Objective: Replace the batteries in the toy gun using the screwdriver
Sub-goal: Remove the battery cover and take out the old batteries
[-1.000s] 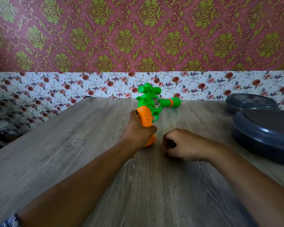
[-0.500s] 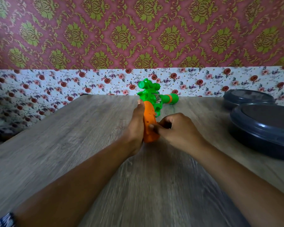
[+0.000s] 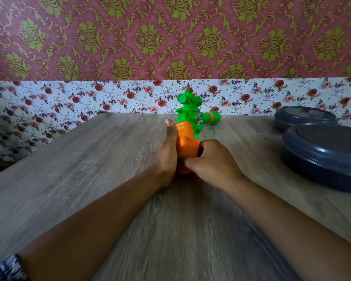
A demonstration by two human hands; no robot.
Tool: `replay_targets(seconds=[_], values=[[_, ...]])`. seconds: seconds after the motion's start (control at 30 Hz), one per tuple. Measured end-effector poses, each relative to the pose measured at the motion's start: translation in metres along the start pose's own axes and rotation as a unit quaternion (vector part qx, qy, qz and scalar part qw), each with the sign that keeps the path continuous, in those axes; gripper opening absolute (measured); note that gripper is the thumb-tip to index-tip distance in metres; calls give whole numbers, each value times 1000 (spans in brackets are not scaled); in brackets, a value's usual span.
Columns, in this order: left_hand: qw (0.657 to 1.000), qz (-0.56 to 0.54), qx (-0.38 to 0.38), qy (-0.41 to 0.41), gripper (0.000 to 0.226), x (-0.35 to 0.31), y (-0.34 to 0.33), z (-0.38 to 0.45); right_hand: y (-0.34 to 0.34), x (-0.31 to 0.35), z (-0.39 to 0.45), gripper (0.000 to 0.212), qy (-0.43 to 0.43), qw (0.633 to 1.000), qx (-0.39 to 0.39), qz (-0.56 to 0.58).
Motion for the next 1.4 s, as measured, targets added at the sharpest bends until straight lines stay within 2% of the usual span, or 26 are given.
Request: replay_targets(seconds=[0.1,0.2,0.27,0.37,0.47,0.57,0.67,0.87,1.0,1.13,1.27,1.4], values=[[1000,-12,2,-2,73,3,-2,2,4,3,1,30,33,998,-18,51],[999,-46,8,-2,82,5,-1,6,14,6,4,26,50,974,26,218],[998,-60,-14,5,84,5,6,9,28,0,7,25,32,967,42,248],[994,-89,-65,11,79,6,19,10,36,-33,12,28,-45,977,53,199],[991,-110,-75,16,73,6,22,9,22,-60,16,29,-116,979,109,126],[990,-115,-76,23,71,8,22,11,25,-60,23,35,-100,992,82,8],[989,-120,-79,25,66,11,24,12,34,-57,26,40,-97,989,46,-99],[989,-122,-81,32,59,13,24,13,42,-63,25,21,-134,983,85,-90],[989,-115,-91,36,56,14,26,11,50,-64,28,5,-117,988,58,-80],[989,-110,-93,29,57,14,28,12,52,-63,27,18,-107,989,42,-97],[988,-121,-94,30,46,14,27,11,52,-77,30,28,-166,973,51,-154],[987,-125,-98,37,29,16,29,13,69,-74,26,35,-173,972,-29,-153]])
Point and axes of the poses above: each hand's wrist, its own z-axis towards the middle knuckle, its own y-axis out of the back of the hand, x = y × z, the point moved 8 cm from there along z, towards the middle knuckle, and after that the axes turned 11 degrees about x, right-handed, at the moved point
